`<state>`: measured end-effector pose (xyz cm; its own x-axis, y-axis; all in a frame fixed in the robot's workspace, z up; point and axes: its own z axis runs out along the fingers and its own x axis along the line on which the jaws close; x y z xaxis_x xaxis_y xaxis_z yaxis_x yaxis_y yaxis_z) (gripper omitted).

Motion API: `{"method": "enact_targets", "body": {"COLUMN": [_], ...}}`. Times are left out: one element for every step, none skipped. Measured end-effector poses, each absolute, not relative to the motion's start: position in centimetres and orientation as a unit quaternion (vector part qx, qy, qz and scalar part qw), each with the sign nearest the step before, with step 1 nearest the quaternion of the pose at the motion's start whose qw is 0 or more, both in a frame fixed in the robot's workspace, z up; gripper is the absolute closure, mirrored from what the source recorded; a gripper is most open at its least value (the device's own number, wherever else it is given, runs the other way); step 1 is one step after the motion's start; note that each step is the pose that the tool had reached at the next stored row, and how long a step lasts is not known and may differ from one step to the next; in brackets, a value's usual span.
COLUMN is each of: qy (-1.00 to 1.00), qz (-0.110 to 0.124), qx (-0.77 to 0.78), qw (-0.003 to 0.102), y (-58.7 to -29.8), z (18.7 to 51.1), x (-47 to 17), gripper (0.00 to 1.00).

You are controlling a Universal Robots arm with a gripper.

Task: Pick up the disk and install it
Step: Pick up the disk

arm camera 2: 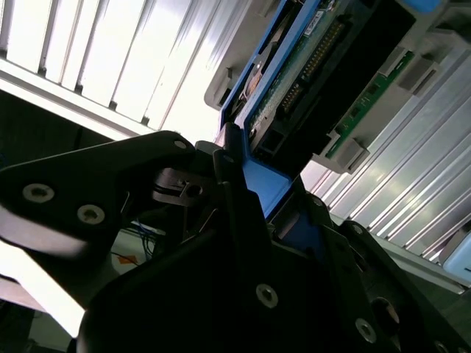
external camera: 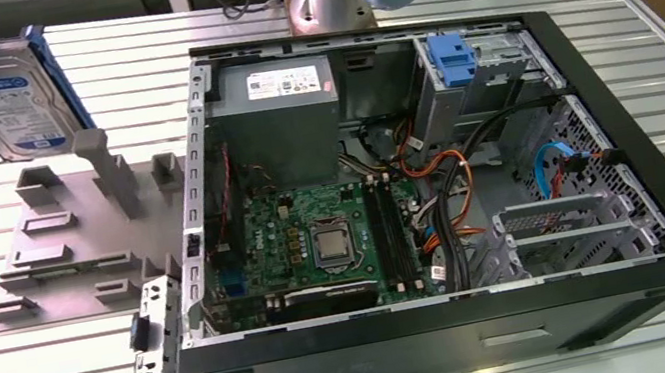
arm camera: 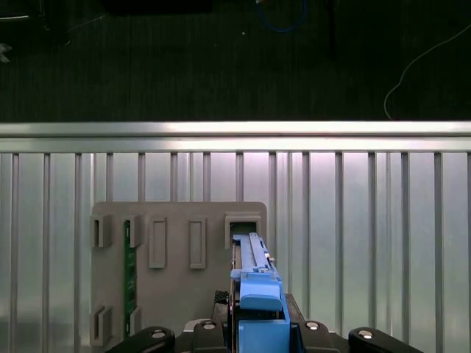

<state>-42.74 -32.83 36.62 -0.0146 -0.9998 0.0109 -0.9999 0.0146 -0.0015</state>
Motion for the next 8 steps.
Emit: {"method": "enact_targets", "body": {"qy": [-0.712,-0.712,-0.712,-0.712,-0.712,-0.712,-0.712,-0.712], "qz": [0.004,0.004,0.004,0.004,0.003,0.003,0.003,0.003], "qx": [0.702,0.702,0.702,0.702,0.702,0.702,0.702,0.702], "qw": [0.003,0.003,0.003,0.003,0.002,0.002,0.002,0.002], "y": [-32.83,-32.83,-32.83,-32.83,-32.83,-32.83,-32.83,-32.83], "z": [36.68,36.75,36.83,36.99,37.14,37.28,37.34,37.39], "x": [-42.74,-42.74,-42.74,-42.74,-42.74,-42.74,-42.74,-42.74], "gripper": [0.64,0.64,0.64,0.64,0.64,0.64,0.64,0.64]}}
